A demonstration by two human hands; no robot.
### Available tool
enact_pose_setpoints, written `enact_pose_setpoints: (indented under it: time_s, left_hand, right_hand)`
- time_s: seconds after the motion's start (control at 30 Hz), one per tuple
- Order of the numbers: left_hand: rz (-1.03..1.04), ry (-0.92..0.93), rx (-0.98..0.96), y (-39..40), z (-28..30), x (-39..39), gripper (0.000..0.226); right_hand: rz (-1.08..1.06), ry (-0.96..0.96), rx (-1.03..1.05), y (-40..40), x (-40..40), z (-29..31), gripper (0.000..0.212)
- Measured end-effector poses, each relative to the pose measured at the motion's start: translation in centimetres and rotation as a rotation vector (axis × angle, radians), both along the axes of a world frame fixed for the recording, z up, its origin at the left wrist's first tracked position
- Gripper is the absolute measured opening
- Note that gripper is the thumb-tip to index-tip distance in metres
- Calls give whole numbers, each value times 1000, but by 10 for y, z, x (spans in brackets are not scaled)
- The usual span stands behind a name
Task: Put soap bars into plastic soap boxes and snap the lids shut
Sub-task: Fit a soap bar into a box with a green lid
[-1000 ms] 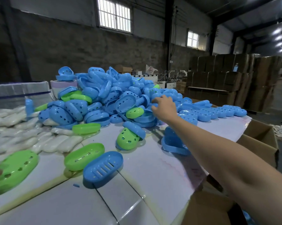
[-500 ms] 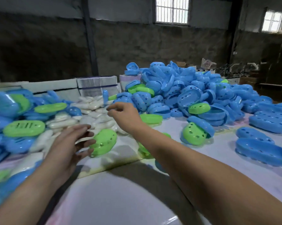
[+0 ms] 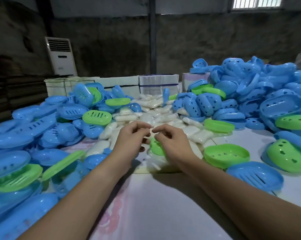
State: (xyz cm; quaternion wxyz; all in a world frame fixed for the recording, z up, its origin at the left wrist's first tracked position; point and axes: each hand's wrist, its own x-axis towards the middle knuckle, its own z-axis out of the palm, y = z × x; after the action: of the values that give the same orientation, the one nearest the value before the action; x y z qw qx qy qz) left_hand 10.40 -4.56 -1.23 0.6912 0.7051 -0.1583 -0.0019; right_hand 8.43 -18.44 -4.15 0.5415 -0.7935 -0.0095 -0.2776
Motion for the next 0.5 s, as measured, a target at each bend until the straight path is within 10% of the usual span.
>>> enact_pose_setpoints:
  time_s: [0.2,0.37,0.5]
  left_hand:
    - [235,-256,301,21,2,23,20]
    - [332,-241,917,48,20,68,2]
    - [491,-66,1151,86,23,103,40]
  right_hand:
    - [8,-17,-185,5,-5,0,26]
    - [39,-21,-329,6,-9,3,23]
    - [52,-15,-412,9,-10,4,22]
